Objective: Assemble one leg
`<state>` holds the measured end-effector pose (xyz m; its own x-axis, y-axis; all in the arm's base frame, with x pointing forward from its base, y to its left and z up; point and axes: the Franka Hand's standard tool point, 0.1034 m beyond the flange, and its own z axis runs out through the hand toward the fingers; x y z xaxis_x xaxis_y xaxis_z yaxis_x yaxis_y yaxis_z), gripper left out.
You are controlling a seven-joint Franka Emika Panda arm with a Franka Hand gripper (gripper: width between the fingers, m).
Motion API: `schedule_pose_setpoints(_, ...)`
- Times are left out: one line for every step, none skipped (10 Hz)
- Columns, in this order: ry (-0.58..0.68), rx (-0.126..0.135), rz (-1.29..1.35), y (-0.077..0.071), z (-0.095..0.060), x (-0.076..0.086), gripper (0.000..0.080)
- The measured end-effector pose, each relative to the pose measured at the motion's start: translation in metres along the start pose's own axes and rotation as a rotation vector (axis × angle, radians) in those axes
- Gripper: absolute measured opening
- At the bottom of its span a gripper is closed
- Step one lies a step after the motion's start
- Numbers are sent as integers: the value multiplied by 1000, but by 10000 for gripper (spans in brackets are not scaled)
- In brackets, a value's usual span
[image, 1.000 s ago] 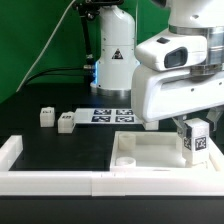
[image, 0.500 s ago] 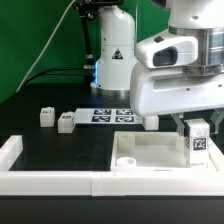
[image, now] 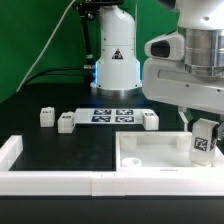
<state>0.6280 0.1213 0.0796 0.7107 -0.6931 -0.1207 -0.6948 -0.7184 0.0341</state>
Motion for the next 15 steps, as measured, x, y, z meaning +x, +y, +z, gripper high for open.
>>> schedule_pose_setpoints(5, -3, 106, -1, 0, -1, 292)
schedule_pose_setpoints(3, -1, 174, -1, 0, 0, 292)
schedule_pose_setpoints(-6, 5, 262, 0, 0, 0, 292)
schedule_pose_setpoints(-8, 6, 306, -1, 0, 0, 292)
schedule_pose_setpoints(-8, 6, 288, -1, 0, -1, 292)
schedule_pose_setpoints(-8, 6, 258, -1, 0, -1, 399)
schedule_pose_setpoints(-8, 7, 223, -1, 0, -1, 570)
schedule_pose_setpoints(-6, 4, 184, -2, 1, -2, 627)
schedule_pose_setpoints(-6, 3, 95, -3, 1, -5, 627)
schedule_pose_setpoints(-5, 4, -106, -4, 1, -6, 647)
schedule_pose_setpoints(-4, 5, -225, -4, 1, -6, 647)
schedule_pose_setpoints(0, 6, -397, -4, 1, -5, 647)
schedule_pose_setpoints(13, 1, -567, -4, 1, -3, 648)
schedule_pose_setpoints(18, -9, -723, -4, 1, -3, 648)
schedule_pose_setpoints(19, -13, -849, -4, 1, -3, 648)
